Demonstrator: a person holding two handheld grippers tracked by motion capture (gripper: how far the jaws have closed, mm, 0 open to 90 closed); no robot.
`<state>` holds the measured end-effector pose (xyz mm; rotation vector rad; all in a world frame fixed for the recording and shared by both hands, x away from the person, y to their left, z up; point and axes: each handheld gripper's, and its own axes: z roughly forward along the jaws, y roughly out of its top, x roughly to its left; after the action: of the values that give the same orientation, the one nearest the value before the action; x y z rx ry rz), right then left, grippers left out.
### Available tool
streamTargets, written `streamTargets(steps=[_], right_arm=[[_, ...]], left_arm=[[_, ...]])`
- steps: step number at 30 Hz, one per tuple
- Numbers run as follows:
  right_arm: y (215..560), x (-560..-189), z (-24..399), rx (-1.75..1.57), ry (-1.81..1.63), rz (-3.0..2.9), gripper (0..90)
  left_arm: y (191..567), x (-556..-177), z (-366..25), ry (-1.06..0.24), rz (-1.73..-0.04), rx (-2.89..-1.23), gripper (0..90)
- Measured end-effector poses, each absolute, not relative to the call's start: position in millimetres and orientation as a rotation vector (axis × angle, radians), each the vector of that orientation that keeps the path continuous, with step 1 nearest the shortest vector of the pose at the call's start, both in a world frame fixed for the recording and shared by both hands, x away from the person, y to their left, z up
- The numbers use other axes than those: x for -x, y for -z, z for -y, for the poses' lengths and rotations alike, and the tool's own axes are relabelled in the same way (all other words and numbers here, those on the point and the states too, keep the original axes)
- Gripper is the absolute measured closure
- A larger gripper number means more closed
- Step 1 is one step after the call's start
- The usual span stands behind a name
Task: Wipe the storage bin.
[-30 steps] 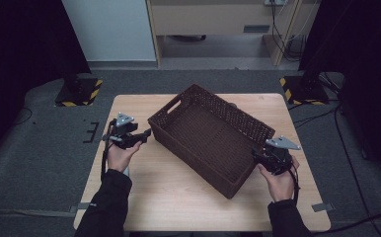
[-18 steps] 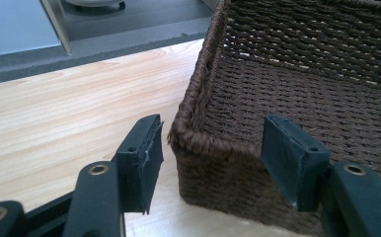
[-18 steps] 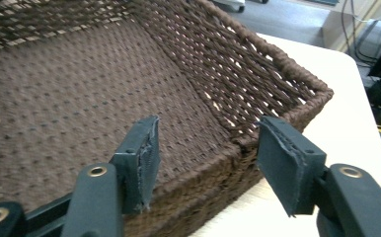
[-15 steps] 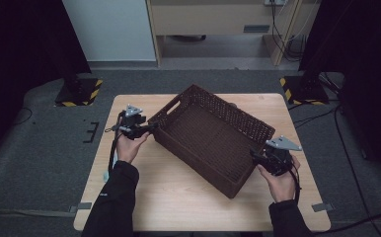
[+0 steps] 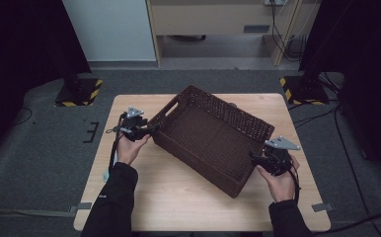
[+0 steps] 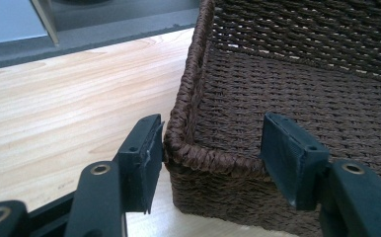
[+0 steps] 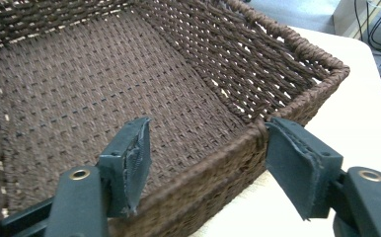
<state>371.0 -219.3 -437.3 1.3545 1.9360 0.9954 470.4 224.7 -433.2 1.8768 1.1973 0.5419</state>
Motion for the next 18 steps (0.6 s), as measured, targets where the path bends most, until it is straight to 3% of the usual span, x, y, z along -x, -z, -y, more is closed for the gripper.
streamTargets(steps=[9, 14, 18], right_arm=[[442, -369, 213, -1.369, -0.952, -1.977, 38.5], [443, -376, 217, -1.364, -0.924, -1.96, 43.8], [444, -377, 221, -1.377, -0.961, -1.957, 42.5]], left_arm=[[426, -454, -228, -0.526, -1.177, -1.911, 41.5], [426, -462, -232, -0.519, -1.182, -1.895, 48.2], [433, -461, -233, -0.462, -1.172, -1.931, 57.8]])
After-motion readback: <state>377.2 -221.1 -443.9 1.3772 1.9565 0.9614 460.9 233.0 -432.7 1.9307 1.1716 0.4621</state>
